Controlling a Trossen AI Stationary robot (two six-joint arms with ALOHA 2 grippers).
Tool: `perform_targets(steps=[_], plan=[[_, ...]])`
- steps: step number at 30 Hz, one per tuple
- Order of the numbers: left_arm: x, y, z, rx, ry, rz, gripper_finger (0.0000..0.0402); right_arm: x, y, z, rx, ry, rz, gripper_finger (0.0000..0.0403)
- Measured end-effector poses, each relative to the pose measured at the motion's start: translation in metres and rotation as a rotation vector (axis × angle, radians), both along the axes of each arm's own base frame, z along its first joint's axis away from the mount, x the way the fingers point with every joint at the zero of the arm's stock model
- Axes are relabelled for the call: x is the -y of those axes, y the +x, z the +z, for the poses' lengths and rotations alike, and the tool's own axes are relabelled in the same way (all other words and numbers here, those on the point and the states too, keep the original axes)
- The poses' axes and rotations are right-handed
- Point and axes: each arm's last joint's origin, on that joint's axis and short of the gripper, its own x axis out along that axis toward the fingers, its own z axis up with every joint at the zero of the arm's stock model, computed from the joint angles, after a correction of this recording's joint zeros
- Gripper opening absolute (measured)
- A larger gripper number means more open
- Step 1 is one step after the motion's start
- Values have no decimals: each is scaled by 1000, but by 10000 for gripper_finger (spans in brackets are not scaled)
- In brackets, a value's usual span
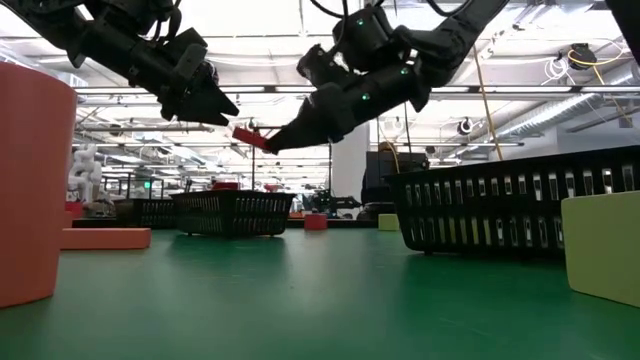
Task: Sort & place blocks by color
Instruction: Put the red block into the middle black bin, then put the light orange block into the top black bin
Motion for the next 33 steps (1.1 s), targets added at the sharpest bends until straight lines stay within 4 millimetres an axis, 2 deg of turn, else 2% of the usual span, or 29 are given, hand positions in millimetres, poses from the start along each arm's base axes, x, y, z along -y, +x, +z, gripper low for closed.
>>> perform_targets(steps=[4, 9, 12, 27, 33], plan=[[0, 0, 0, 0, 1, 0, 278, 0, 3, -5, -13, 3, 0, 125], [0, 0, 0, -2, 0, -1, 278, 1, 5, -8, 0, 0, -6, 180], [0, 0, 0, -2, 0, -1, 278, 2, 6, -5, 28, -23, -50, 197], [2, -1, -4, -32, -35, 4, 278, 4, 6, -3, 39, -25, -96, 205], [12, 1, -5, -5, -142, -77, 278, 7, -1, 7, -1, -84, -222, 205]])
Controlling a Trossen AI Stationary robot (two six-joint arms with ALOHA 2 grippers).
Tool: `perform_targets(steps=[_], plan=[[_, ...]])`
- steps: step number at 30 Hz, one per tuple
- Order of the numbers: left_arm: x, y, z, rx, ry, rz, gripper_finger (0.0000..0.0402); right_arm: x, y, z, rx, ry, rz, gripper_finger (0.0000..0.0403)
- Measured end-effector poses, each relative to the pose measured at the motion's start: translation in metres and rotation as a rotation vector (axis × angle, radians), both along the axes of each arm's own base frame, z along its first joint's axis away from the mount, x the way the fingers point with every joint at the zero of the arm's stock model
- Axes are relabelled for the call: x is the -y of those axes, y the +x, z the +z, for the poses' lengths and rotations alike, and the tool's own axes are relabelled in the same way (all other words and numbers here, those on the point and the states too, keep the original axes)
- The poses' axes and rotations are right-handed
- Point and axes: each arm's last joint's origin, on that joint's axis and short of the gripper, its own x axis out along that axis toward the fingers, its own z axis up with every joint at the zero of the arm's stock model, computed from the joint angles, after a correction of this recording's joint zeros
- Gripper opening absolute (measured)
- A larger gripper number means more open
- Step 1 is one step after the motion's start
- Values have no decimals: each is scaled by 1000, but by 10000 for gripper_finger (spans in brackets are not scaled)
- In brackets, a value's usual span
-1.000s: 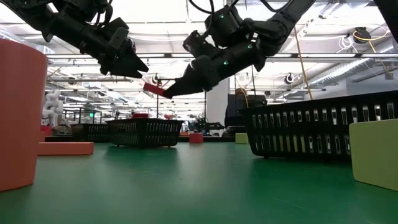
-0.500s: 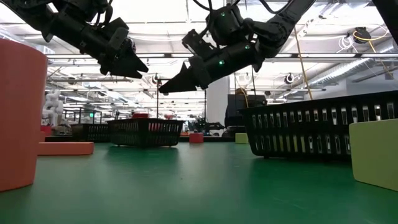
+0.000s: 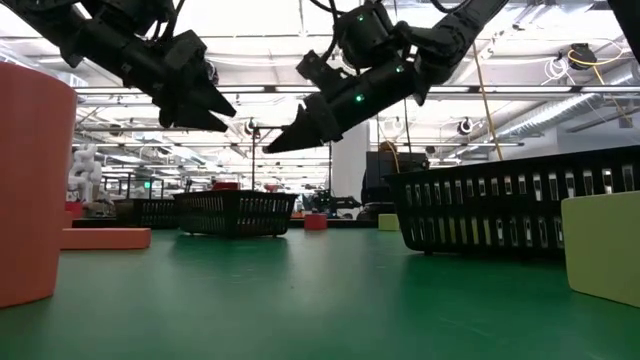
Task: Sort & place blocks by color
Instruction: Put the light orange block into the top black bin
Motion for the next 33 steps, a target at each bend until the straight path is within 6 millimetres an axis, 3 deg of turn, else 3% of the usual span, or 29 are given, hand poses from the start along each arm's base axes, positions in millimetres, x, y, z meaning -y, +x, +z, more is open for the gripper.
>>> perform_targets(steps=[4, 11, 17, 21, 28, 33], plan=[[6, -2, -5, -53, -31, -10, 278, -1, -8, 17, -8, -4, -7, 205], [2, -20, -26, -228, -220, 315, 278, -4, -28, 44, -52, 16, -12, 205], [5, -24, -29, -298, -277, 305, 278, -1, -45, 58, -66, -40, -51, 206], [12, -20, -9, -321, -272, 244, 278, 5, -58, 65, -46, -62, -68, 206], [23, -25, 46, -425, -184, 242, 278, 9, -84, 68, 12, -66, -101, 206], [30, -34, 62, -548, -71, 163, 278, 5, -101, 76, 92, -81, -96, 206]])
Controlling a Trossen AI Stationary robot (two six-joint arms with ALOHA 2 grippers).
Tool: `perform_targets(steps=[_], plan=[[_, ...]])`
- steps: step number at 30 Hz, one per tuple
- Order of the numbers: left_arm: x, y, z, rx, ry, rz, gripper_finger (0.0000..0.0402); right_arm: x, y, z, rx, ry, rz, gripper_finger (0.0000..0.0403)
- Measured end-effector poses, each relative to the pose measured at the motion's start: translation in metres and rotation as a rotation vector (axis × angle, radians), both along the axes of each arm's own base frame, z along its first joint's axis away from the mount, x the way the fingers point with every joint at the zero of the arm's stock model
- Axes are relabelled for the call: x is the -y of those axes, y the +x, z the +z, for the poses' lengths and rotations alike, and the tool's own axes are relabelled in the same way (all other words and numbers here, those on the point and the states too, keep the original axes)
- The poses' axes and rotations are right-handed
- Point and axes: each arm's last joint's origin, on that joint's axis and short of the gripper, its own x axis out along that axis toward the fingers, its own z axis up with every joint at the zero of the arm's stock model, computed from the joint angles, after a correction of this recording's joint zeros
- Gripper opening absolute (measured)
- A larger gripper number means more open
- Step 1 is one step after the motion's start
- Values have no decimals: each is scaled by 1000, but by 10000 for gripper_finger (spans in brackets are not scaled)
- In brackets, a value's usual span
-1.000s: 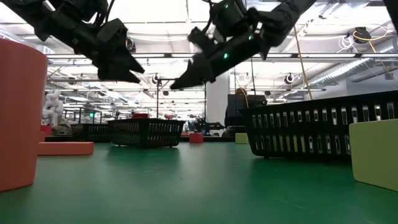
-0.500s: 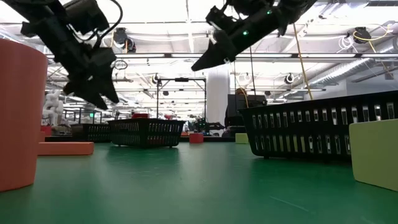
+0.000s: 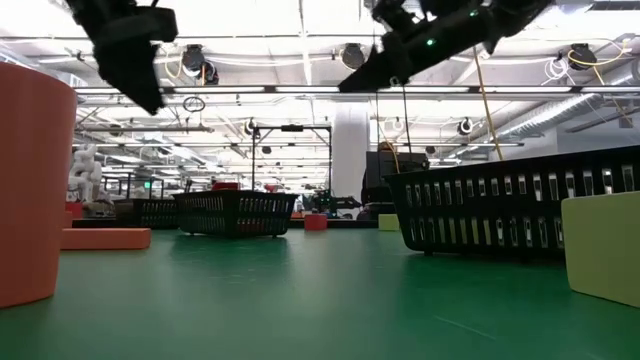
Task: Sort & place blocks by color
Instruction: Put the light orange block into the top black bin
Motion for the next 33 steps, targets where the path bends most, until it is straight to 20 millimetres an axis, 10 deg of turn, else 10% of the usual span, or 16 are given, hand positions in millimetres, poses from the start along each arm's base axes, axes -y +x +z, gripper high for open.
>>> perform_targets(steps=[10, 21, 33], plan=[[6, -17, -23, -477, -182, -73, 278, -7, -27, 20, 97, -18, 3, 206], [5, 18, -71, -1016, -262, -283, 278, -8, -33, 26, 153, -31, 4, 206], [8, 34, -98, -1138, -339, -373, 278, -8, -33, 25, 144, -31, 5, 206]])
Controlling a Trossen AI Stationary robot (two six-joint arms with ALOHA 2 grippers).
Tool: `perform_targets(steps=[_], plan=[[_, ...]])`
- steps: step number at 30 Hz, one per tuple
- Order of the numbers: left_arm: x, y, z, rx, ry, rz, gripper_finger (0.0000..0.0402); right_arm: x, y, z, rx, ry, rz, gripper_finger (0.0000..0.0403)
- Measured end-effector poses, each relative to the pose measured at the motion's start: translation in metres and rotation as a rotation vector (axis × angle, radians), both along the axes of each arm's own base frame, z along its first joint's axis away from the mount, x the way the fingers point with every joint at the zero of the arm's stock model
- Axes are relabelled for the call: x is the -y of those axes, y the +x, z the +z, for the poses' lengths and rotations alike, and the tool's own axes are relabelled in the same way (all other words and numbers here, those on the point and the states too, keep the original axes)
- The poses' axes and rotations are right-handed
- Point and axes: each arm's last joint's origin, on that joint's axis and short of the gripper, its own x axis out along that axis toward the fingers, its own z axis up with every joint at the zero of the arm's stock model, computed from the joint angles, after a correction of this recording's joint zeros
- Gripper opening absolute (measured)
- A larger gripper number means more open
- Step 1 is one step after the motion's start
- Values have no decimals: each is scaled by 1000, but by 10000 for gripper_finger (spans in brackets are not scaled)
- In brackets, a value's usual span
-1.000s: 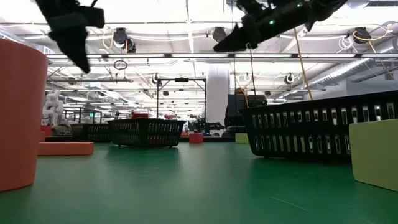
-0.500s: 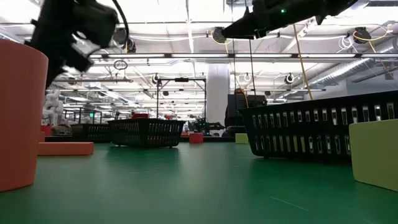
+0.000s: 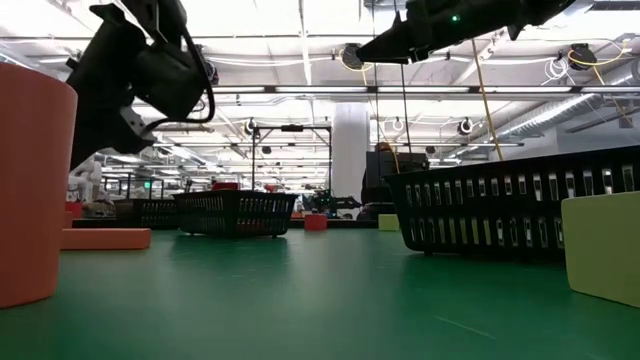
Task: Sort & place blocks by color
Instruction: Put the light orange block into the top black bin
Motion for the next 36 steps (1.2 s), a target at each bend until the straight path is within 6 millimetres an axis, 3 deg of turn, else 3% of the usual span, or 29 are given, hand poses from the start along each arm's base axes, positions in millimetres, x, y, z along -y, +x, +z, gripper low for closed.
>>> perform_targets(steps=[12, 16, 22, 32, 36], plan=[[0, 10, -7, 94, 37, -65, 278, 0, 0, 0, -1, -3, 1, 206], [-6, 13, -8, 146, 128, 98, 278, 0, 0, 0, -1, -2, 1, 206], [-17, 12, -9, 184, 307, 494, 278, 0, 0, 0, -2, -1, 0, 206], [-14, -3, -26, 130, 392, 674, 278, 0, 0, -1, -16, -1, 1, 206], [-12, -6, -37, 141, 338, 711, 278, 0, 0, 0, -4, -26, 5, 206]])
